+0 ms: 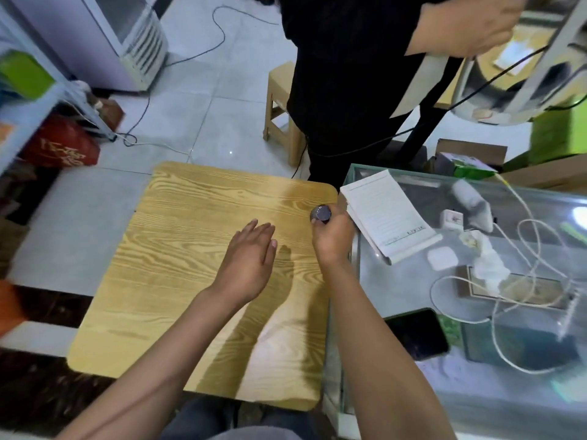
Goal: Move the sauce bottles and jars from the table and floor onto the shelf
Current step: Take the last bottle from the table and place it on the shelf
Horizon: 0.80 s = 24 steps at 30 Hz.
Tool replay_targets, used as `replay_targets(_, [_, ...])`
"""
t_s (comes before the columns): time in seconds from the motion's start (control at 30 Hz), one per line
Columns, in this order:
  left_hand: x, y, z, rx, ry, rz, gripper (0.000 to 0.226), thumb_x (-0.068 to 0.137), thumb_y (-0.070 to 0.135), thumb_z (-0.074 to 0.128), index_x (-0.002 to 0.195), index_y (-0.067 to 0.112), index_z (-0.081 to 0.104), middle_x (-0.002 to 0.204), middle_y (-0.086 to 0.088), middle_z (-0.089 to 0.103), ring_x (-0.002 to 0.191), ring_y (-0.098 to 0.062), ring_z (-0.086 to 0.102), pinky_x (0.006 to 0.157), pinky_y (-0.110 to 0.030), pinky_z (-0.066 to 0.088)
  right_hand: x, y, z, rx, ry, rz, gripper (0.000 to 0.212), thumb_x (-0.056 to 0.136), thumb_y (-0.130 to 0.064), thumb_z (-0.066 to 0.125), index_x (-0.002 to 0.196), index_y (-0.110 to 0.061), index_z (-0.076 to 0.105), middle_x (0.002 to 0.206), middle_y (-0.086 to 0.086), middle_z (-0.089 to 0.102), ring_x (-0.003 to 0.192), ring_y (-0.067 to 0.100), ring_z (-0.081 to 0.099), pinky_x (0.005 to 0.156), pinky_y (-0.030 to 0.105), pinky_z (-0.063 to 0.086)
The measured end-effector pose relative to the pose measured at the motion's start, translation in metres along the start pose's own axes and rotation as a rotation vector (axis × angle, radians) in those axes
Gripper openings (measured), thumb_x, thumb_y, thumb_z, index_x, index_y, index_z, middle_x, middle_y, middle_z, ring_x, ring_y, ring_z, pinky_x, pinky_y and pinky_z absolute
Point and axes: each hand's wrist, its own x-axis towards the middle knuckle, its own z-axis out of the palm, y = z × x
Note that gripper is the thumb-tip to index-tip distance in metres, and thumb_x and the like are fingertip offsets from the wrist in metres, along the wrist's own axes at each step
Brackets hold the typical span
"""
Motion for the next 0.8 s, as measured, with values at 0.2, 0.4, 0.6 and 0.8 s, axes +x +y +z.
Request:
replay_targets(0.2, [-0.016, -0.019, -0.001, -0.075, -0.026, 0.07, 0.048, 0.1, 0.012, 0.042, 0.146, 0.005, 0.037, 0.152, -0.013, 0.038, 0.144, -0.027, 0.027, 0.119, -0.034, 0.019, -0.051, -0.008, -0.025, 0.383, 0.085, 0.075, 0.026, 0.08, -0.004, 0.077, 0.106, -0.008, 0.072, 0.097, 0.003, 0.074, 0.087, 0.007, 0.069, 0.083, 0.014, 0.053])
replay_targets(0.4, [-0.042, -0.016, -0.01, -0.26, -0.085, 0.189, 0.069, 0.092, 0.018, 0.06, 0.152, 0.013, 0.025, 0.155, -0.007, 0.031, 0.144, -0.021, 0.025, 0.117, -0.032, 0.022, -0.134, -0.039, -0.071, 0.669, 0.264, 0.01, 0.031, 0.08, 0.005, 0.076, 0.109, -0.001, 0.069, 0.099, 0.007, 0.071, 0.086, 0.006, 0.067, 0.082, 0.019, 0.053])
replay_targets(0.6, [-0.079, -0.011, -0.015, -0.48, -0.252, 0.321, 0.098, 0.076, 0.033, 0.081, 0.152, 0.031, 0.018, 0.156, 0.008, 0.024, 0.139, -0.006, 0.025, 0.101, -0.001, 0.023, -0.228, -0.054, -0.111, 0.961, 0.515, 0.026, 0.039, 0.082, 0.012, 0.068, 0.12, 0.001, 0.065, 0.101, 0.006, 0.073, 0.092, 0.014, 0.068, 0.085, 0.024, 0.054])
replay_targets(0.8, [-0.16, 0.061, -0.008, -0.517, -0.424, 0.671, 0.081, 0.072, 0.033, 0.084, 0.141, 0.031, 0.042, 0.131, 0.013, 0.049, 0.122, -0.007, 0.048, 0.101, -0.026, 0.042, -0.339, -0.055, -0.165, 1.02, 0.806, -0.027, 0.033, 0.084, 0.013, 0.066, 0.114, -0.001, 0.066, 0.104, 0.012, 0.072, 0.101, 0.022, 0.067, 0.094, 0.032, 0.055])
